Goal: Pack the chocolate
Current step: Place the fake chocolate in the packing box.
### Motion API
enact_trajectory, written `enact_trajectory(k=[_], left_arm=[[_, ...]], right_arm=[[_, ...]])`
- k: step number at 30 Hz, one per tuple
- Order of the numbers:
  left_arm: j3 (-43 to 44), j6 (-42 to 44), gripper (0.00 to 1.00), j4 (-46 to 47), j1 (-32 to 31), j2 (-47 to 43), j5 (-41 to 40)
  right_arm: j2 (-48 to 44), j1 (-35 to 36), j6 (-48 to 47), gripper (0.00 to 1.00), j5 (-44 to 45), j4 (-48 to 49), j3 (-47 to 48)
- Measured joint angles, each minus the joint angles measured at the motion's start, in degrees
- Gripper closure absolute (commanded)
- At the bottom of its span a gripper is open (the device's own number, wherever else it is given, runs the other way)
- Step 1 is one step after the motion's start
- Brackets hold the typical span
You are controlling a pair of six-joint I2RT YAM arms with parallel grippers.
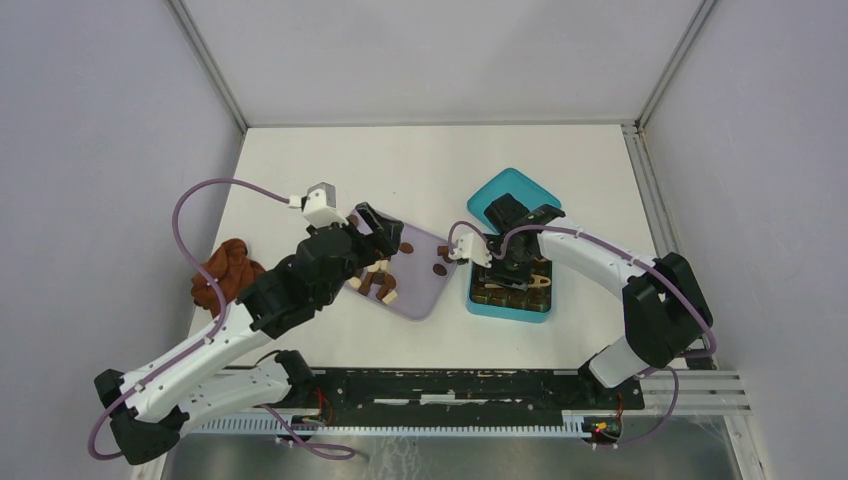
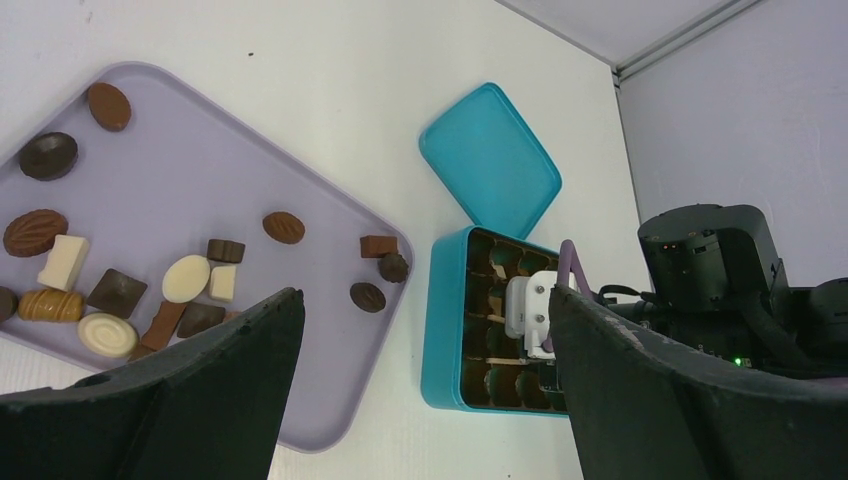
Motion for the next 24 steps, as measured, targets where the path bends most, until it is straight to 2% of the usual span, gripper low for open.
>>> enact_trajectory(k=[7,13,19,24], left_arm=[[0.0,0.0,0.04,0.0,0.0,-0.8,0.0],[-0.2,0.0,0.04,0.1,0.0,-1.5,0.2],[-4.3,-2.9,0.04,4.1,0.0,-3.4,2.7],[-11.1,-7.4,0.04,14.4,0.0,-5.7,6.6]], right_arm=[[0.0,0.0,0.3,0.55,-0.3,0.0,0.7],[0.0,-0.4,1.0,0.58,-4.0,-0.9,4.6],[0.0,-4.3,2.3,0.61,-12.7,-1.8,11.2],[-0.5,-8.0,5.5,0.62,-22.6,0.1,16.2]])
